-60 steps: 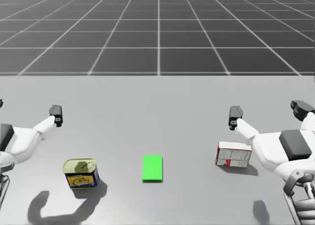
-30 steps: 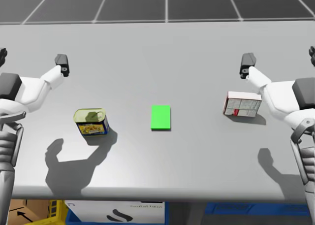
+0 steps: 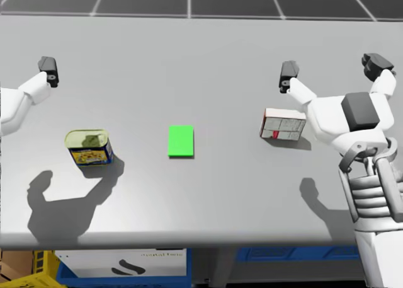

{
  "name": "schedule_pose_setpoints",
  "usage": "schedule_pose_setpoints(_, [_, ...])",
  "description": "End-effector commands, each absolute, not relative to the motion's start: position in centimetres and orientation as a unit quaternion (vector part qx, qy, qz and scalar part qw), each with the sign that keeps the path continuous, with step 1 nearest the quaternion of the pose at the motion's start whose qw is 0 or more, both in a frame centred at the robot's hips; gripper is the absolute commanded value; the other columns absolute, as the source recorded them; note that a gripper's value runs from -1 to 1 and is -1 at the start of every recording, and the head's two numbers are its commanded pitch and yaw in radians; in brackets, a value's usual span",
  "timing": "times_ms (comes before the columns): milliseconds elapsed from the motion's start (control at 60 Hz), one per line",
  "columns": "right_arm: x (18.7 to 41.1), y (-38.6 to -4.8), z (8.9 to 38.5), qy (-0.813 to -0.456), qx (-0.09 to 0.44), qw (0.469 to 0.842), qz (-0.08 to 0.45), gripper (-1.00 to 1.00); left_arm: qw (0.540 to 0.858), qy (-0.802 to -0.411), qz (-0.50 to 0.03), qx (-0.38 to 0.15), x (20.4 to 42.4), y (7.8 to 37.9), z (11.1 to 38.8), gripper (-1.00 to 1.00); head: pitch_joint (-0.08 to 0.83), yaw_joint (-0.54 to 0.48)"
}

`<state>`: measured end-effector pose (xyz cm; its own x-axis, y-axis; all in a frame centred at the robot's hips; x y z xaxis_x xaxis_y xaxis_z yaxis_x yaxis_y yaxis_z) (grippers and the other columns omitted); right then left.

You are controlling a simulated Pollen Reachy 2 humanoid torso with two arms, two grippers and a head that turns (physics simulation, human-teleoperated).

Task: Look at the card. If it is red, pick the object on the left. If it is green, pick the object on the right.

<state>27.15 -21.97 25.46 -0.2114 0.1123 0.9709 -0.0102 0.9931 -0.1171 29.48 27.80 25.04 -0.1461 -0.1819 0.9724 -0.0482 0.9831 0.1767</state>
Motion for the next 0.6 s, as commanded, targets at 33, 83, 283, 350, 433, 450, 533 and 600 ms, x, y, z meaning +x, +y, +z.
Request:
schedule_pose_setpoints(33, [27.2, -21.8, 25.3, -0.776, -0.029, 0.629, 0.046, -1.00, 0.649, -0.755, -0.051, 0.076, 29.5, 27.8, 25.0, -1.00, 0.671, -0.13])
schedule_pose_setpoints(83, [27.2, -21.8, 25.3, -0.775, -0.028, 0.629, 0.046, -1.00, 0.649, -0.755, -0.051, 0.076, 29.5, 27.8, 25.0, -1.00, 0.667, -0.17])
schedule_pose_setpoints(283, [27.0, -21.5, 25.4, -0.775, -0.024, 0.629, 0.046, -1.00, 0.649, -0.755, -0.052, 0.076, 29.5, 27.8, 25.0, -1.00, 0.664, -0.28])
schedule_pose_setpoints(350, [26.7, -21.1, 25.5, -0.777, -0.022, 0.628, 0.046, -1.00, 0.648, -0.757, -0.051, 0.072, 29.5, 27.8, 25.1, -1.00, 0.660, -0.29])
schedule_pose_setpoints(433, [26.2, -20.8, 25.9, -0.780, -0.024, 0.624, 0.043, -1.00, 0.648, -0.757, -0.052, 0.072, 29.5, 27.7, 25.1, -1.00, 0.653, -0.29])
schedule_pose_setpoints(450, [25.9, -20.7, 26.1, -0.781, -0.025, 0.623, 0.044, -1.00, 0.647, -0.757, -0.052, 0.071, 29.5, 27.8, 25.1, -1.00, 0.649, -0.29])
schedule_pose_setpoints(533, [25.2, -20.7, 26.7, -0.781, -0.017, 0.623, 0.034, -1.00, 0.648, -0.757, -0.046, 0.069, 29.7, 28.0, 25.2, -1.00, 0.639, -0.29])
schedule_pose_setpoints(600, [24.5, -20.5, 27.1, -0.780, -0.027, 0.624, 0.031, -1.00, 0.649, -0.756, -0.043, 0.069, 29.9, 28.2, 25.1, -1.00, 0.632, -0.29])
